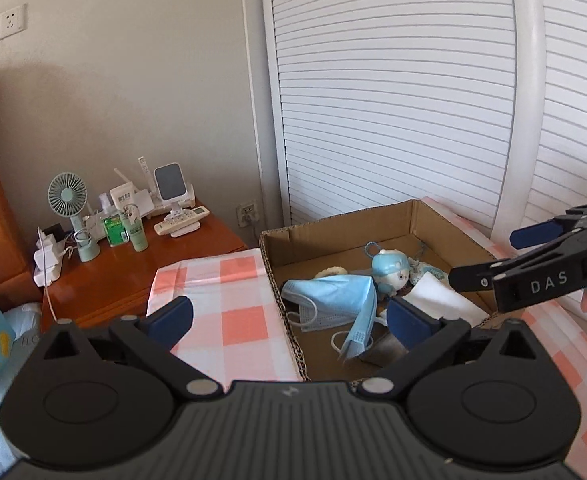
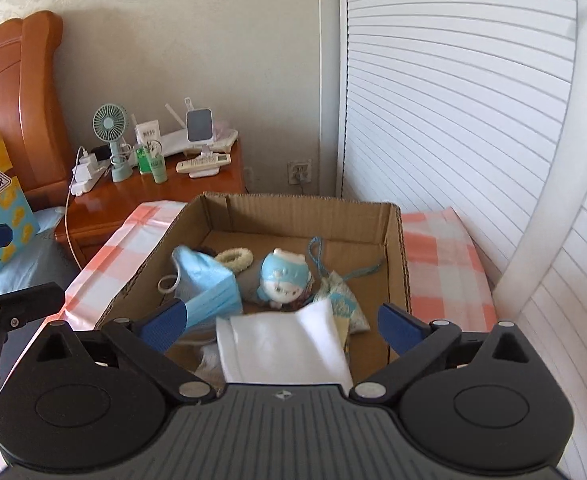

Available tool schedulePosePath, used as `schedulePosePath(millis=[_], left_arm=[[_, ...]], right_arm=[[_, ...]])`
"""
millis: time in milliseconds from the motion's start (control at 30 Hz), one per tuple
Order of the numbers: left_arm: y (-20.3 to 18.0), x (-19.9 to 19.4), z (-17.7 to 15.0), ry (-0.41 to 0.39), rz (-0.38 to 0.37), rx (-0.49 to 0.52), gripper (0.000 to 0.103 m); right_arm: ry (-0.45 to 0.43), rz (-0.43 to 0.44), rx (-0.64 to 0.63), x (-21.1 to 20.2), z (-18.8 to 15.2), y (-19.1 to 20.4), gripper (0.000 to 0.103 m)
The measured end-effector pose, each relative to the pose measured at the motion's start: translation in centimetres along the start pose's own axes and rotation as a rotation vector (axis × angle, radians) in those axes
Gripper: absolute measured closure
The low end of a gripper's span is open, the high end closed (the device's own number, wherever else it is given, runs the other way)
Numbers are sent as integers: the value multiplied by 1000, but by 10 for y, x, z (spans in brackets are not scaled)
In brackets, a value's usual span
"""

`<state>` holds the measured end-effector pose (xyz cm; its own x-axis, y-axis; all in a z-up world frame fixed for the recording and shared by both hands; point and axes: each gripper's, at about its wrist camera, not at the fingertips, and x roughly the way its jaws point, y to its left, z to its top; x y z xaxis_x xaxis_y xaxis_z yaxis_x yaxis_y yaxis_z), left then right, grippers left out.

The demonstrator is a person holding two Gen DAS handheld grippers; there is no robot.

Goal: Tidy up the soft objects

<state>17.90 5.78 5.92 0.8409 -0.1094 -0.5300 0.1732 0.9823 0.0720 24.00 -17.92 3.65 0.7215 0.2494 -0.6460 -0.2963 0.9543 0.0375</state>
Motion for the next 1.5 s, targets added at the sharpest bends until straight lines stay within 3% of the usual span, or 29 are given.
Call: schedulePosePath(millis=[233,567,1500], left_arm=[[-7,-28,-14,72,9,-110,1],[-30,-56,-32,115,46,-117,1],[-49,-70,-35,115,70,-94,1]], right_arm=[[44,-104,35,-44,-25,18,0],[26,-159,98,-96,-63,26,0],[16,-166,151,-111,-75,18,0]])
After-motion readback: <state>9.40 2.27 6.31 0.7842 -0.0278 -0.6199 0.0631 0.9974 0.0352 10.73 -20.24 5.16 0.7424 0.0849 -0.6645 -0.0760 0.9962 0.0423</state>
